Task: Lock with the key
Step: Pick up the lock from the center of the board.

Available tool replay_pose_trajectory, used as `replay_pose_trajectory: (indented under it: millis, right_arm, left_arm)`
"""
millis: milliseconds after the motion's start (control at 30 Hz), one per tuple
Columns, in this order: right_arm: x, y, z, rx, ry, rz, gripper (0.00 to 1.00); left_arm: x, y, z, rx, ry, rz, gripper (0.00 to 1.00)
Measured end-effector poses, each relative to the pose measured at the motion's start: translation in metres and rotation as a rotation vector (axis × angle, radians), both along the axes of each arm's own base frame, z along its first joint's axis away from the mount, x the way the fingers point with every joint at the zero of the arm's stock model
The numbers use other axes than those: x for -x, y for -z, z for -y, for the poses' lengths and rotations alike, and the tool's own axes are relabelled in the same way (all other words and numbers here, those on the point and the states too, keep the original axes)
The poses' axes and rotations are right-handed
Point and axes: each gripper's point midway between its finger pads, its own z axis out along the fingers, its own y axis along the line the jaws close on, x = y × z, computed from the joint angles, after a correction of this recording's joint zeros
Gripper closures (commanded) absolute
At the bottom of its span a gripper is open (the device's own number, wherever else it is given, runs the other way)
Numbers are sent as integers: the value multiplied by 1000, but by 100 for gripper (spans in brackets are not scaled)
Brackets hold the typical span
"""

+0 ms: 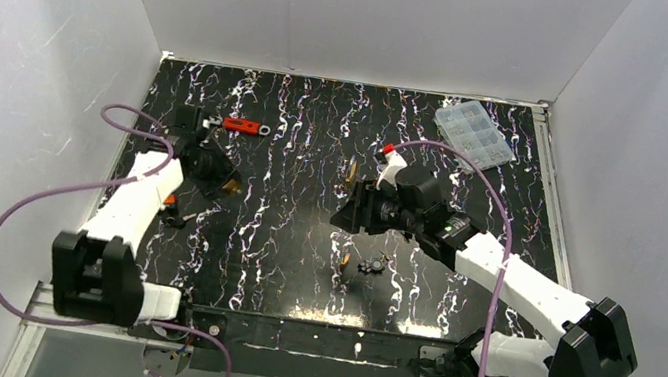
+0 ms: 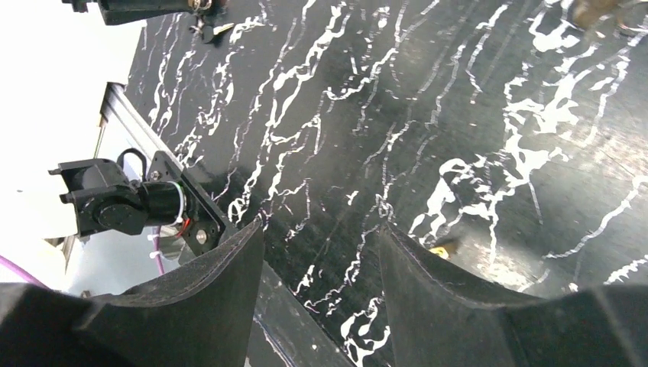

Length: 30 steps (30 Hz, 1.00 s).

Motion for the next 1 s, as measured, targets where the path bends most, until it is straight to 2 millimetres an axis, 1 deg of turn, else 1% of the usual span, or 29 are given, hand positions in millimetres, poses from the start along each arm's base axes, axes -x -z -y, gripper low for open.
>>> replay_pose_trajectory:
  millis: [33, 100, 167, 200, 267, 333, 467, 500, 567, 633, 1000]
  right_arm:
    - [2, -2, -4, -5, -5, 15, 37]
    - [6, -6, -10, -9, -10, 38, 37]
    - [8, -14, -19, -19, -10, 74, 37]
    - [8, -19, -23, -26, -7, 97, 37]
    - [6, -33, -32, -45, 9, 154, 37]
    - [6, -48, -40, -66, 27, 215, 37]
    - [10, -73, -54, -108, 53, 306, 38]
    - [11, -76, -56, -114, 56, 320, 38]
    - [11, -81, -58, -121, 73, 350, 39]
    - [11, -83, -58, -117, 91, 370, 41]
    - [-4, -102, -55, -137, 209, 447, 50]
  left_arm:
    - [1, -10, 11, 19, 12, 35, 100]
    - [7, -36, 39, 70, 45, 115, 100]
    - [17, -57, 66, 128, 74, 170, 100]
    - [22, -65, 76, 152, 82, 188, 100]
    - [32, -79, 97, 207, 91, 212, 100]
    - [40, -88, 111, 237, 98, 222, 100]
    - [49, -111, 141, 296, 121, 252, 100]
    - [51, -117, 149, 312, 128, 262, 100]
    - [52, -127, 160, 343, 133, 279, 100]
    - [52, -133, 166, 365, 126, 293, 100]
    - [49, -154, 189, 445, 98, 331, 100]
